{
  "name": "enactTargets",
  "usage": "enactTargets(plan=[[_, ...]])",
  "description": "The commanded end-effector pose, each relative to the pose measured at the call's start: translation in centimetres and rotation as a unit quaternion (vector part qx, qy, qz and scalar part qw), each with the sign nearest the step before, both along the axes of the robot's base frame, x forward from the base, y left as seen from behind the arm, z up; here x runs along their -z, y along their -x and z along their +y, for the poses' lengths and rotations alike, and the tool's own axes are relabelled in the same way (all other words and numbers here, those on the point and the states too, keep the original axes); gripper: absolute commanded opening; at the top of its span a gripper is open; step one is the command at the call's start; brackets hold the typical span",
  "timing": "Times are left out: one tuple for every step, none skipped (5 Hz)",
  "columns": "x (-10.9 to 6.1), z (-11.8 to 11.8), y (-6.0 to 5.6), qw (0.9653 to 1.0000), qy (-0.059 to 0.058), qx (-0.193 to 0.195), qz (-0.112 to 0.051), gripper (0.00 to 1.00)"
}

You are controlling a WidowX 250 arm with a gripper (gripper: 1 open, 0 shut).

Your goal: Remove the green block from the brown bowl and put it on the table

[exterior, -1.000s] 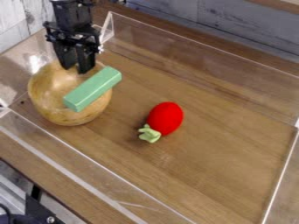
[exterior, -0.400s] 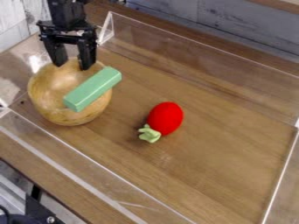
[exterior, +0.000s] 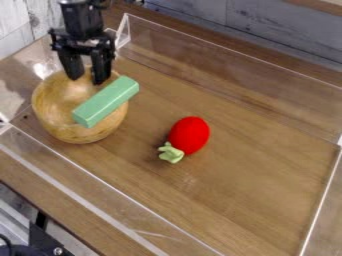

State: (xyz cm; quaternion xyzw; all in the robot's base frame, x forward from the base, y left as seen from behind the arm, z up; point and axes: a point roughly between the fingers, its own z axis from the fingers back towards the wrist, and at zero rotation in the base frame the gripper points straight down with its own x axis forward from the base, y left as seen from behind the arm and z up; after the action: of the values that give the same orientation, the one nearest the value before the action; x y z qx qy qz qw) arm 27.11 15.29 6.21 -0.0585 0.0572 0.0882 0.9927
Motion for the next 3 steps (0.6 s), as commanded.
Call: enactTargets(plan=[[-1.16, -0.07, 0.16, 0.9998, -0.006, 0.015, -0.014, 1.0], [-1.24, -0.14, 0.65, 0.9997, 0.001, 0.022, -0.012, 1.0], [-1.3, -0.62, 0.99, 0.9999, 0.001, 0.011, -0.011, 0.0]])
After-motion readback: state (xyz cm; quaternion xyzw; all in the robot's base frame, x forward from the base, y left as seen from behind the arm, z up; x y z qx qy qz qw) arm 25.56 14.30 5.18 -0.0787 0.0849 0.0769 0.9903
